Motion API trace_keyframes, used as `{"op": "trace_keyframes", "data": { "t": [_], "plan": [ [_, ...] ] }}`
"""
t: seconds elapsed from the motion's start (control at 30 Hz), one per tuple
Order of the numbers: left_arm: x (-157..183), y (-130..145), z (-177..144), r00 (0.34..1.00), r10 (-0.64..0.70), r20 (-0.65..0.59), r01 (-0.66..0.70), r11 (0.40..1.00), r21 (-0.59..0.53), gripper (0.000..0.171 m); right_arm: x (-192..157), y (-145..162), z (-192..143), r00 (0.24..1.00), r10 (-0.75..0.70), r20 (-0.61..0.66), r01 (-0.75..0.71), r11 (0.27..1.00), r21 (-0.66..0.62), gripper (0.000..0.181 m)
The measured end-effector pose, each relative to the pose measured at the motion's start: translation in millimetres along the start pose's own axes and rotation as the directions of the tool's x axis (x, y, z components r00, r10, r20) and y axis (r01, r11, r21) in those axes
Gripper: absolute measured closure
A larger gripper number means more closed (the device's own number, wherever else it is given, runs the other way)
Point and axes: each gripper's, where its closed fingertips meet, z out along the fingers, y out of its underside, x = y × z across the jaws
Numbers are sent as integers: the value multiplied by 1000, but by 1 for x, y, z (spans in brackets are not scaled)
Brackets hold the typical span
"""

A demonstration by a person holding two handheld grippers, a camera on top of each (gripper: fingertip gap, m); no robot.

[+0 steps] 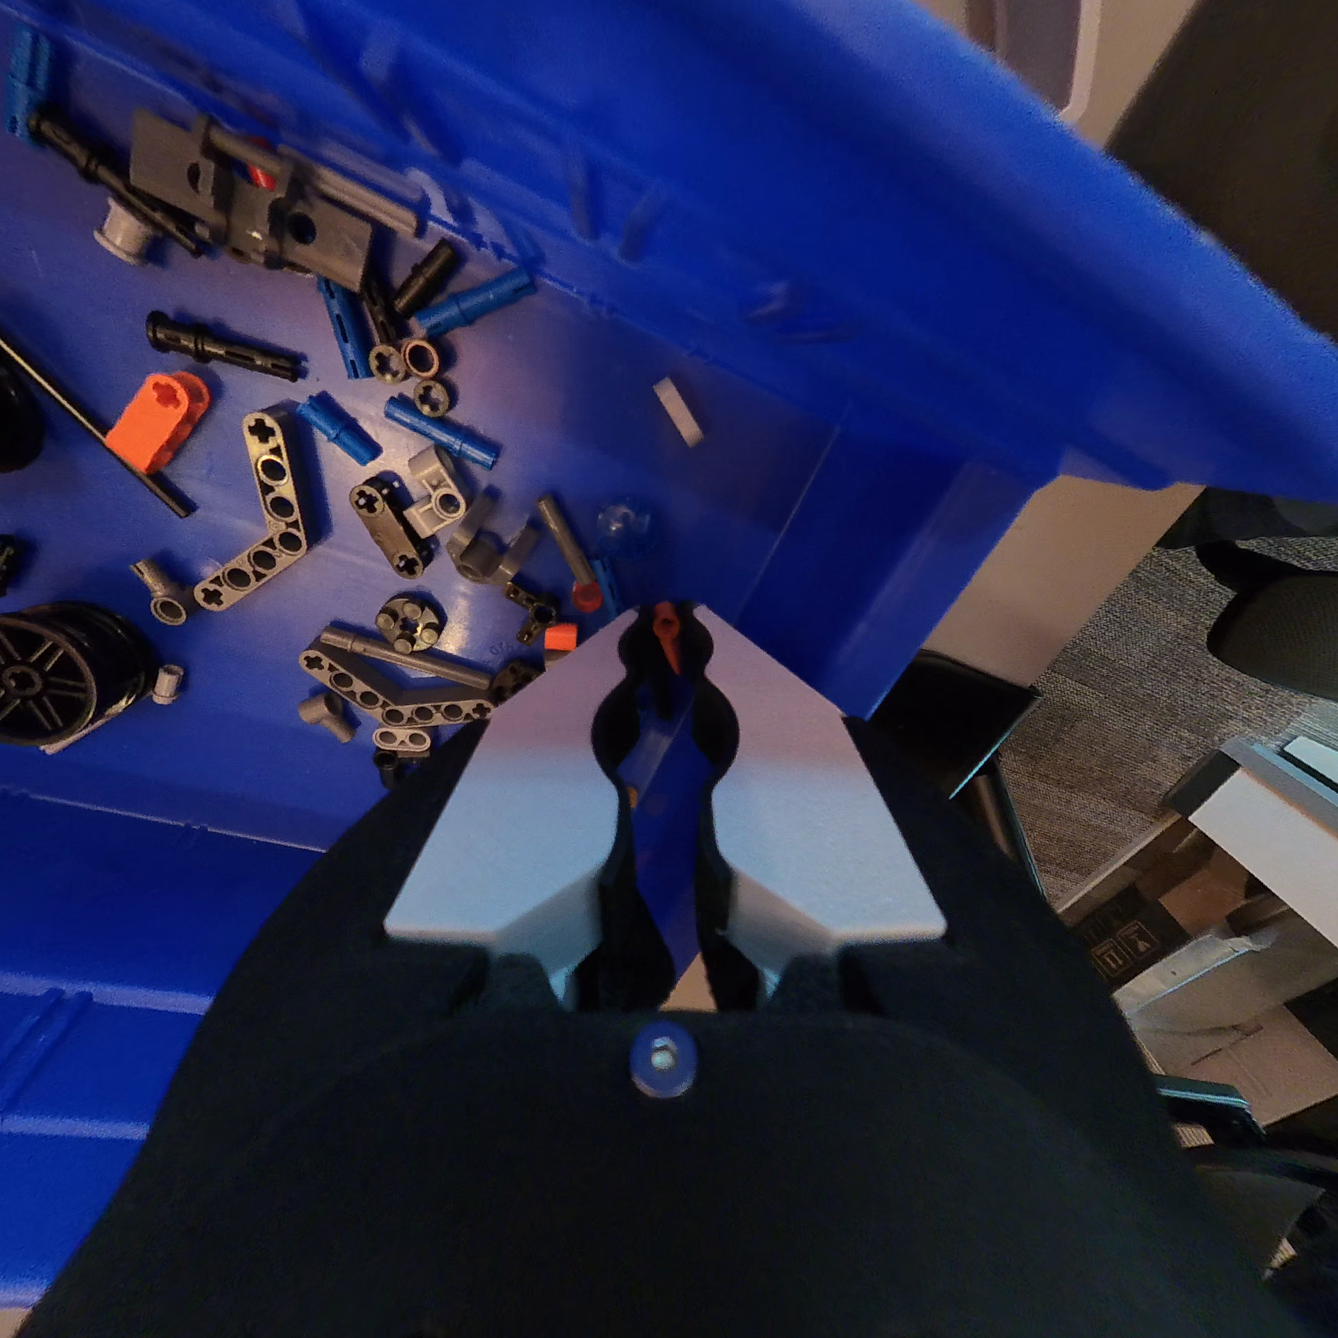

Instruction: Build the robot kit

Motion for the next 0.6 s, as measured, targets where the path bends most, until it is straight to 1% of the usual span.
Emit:
{"op": "trace_keyframes", "data": {
  "t": [0.1,0.2,0.27,0.37,0.43,0.5,0.6],
  "plan": [
    [0,0,-1,1000,11,0,-11,1000,12,165,0,-2,-1,1000,-2,-1,2,1000,7,166],
    [-2,-3,-10,1000,-5,20,4,998,59,166,-1,-7,-1,1000,-7,2,7,1000,16,166],
    [-7,-6,-25,998,-18,62,12,994,104,166,-2,-12,0,1000,-8,7,8,1000,24,166],
    [-11,-20,-57,990,-36,137,5,975,222,166,-8,-25,0,1000,-26,13,25,998,49,164],
    [-13,-35,-81,978,-41,205,-22,955,296,166,-14,-32,1,998,-53,14,52,997,57,163],
    [-6,-58,-102,967,-13,253,-83,928,364,166,-18,-38,0,997,-71,4,71,996,59,162],
    [23,-98,-122,952,88,294,-209,888,411,167,-25,-50,-4,998,-55,14,54,995,86,161]
  ]
}}
